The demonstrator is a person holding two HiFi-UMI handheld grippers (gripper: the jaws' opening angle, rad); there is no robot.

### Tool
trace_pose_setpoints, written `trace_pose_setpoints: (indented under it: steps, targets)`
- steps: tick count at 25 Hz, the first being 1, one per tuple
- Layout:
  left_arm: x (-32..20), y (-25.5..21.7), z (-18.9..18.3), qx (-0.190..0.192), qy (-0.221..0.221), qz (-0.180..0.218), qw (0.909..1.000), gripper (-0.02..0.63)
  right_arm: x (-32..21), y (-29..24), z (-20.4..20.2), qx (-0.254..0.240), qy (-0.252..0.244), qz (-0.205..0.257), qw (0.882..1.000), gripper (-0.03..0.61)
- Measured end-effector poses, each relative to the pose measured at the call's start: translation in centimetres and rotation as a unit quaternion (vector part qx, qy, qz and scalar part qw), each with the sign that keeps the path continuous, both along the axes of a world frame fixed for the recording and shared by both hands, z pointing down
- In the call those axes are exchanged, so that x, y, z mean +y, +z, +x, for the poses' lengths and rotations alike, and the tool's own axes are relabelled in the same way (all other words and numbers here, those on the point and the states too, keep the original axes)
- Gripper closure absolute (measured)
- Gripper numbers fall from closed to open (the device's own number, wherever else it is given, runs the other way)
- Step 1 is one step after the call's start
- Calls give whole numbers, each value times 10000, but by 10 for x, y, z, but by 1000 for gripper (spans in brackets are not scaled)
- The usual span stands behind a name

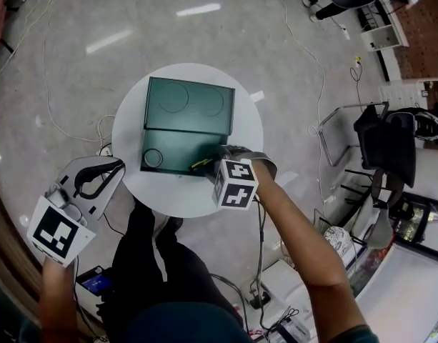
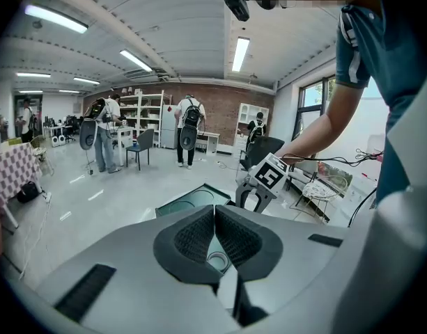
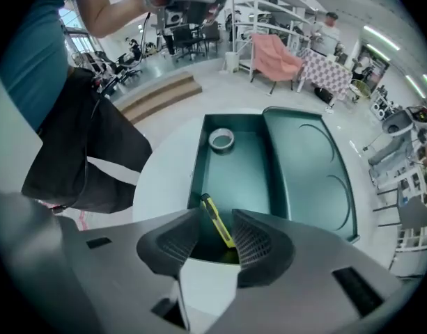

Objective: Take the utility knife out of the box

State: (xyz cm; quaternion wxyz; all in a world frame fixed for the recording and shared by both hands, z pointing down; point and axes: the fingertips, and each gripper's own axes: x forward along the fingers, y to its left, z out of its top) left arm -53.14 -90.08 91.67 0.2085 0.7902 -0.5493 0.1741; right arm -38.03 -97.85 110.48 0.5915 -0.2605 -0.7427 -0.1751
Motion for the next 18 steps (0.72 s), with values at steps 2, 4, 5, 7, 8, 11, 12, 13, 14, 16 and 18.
trace_pose_setpoints:
  steps: [2, 4, 5, 7, 8, 11, 12, 13, 14, 16, 18]
  targets:
    - [3, 8, -2, 21, -45, -56, 10000, 589, 2, 15, 2, 177, -241, 81, 9995, 420]
    - [4, 16, -3, 37, -79, -108, 9999, 589, 2, 27, 5, 302, -488, 196, 9982, 420]
    - [4, 19, -4, 52, -101, -128, 9999, 589, 2, 33, 6, 361, -612, 259, 9971, 420]
    - [5, 25, -6, 89, -151, -162, 9997, 589, 1, 42, 7, 471, -850, 375, 9946, 420]
    - [6, 28, -7, 107, -177, -182, 9996, 589, 1, 47, 8, 523, -964, 425, 9931, 420]
    - [6, 32, -12, 159, -248, -242, 9993, 589, 1, 56, 7, 692, -1305, 537, 9876, 421]
    - [6, 33, -13, 166, -264, -262, 9992, 589, 1, 60, 7, 752, -1408, 568, 9855, 422]
    - [6, 33, -15, 169, -277, -276, 9991, 589, 0, 63, 7, 809, -1501, 604, 9835, 422]
    - [6, 34, -16, 170, -288, -280, 9990, 589, 0, 67, 8, 863, -1584, 645, 9815, 430]
    - [7, 35, -17, 175, -317, -285, 9989, 590, 0, 75, 9, 939, -1700, 724, 9783, 441]
    - [9, 36, -19, 170, -347, -292, 9988, 589, 0, 81, 7, 947, -1739, 797, 9770, 462]
